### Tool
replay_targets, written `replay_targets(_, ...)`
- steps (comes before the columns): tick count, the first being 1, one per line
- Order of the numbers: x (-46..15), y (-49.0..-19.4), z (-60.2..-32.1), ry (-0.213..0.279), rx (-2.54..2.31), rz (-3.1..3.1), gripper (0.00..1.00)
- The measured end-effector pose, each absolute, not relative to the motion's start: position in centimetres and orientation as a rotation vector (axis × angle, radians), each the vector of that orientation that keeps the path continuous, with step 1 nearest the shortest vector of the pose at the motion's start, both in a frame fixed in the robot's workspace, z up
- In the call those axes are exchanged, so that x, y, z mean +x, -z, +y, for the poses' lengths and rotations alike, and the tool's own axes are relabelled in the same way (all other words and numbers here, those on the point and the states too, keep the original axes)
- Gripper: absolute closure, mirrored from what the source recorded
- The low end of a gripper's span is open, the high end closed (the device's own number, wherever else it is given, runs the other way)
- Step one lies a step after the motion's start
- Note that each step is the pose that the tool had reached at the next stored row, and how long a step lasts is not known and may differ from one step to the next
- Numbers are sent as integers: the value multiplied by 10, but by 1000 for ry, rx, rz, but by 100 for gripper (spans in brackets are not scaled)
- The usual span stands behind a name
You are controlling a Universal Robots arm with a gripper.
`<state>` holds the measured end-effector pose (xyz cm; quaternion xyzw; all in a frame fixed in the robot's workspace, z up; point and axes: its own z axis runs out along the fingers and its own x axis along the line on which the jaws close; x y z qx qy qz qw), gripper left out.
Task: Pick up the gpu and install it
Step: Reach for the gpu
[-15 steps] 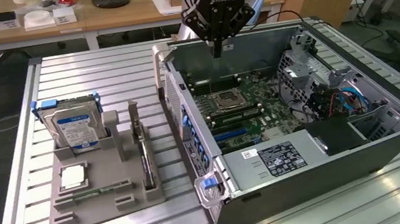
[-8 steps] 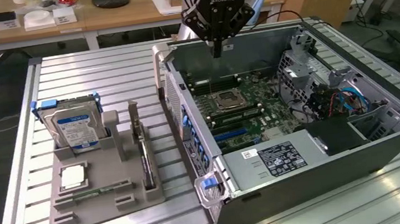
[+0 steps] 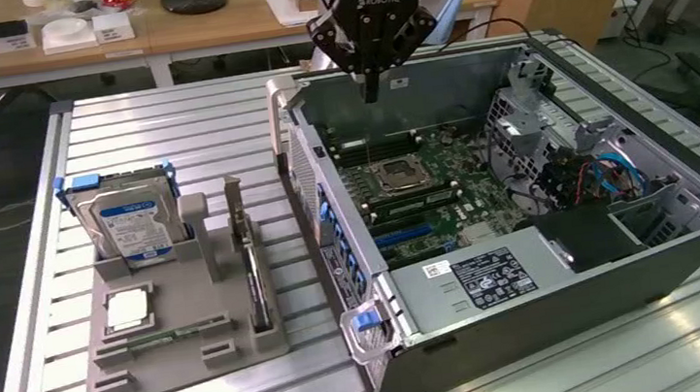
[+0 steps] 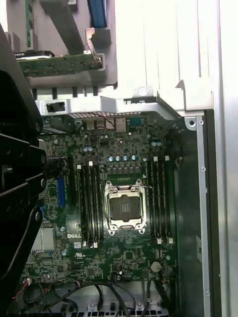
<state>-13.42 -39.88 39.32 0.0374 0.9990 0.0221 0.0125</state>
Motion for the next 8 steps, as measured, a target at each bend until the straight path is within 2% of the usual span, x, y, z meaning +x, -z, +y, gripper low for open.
replay_targets(8, -147, -393, -399, -69, 117, 3114, 89)
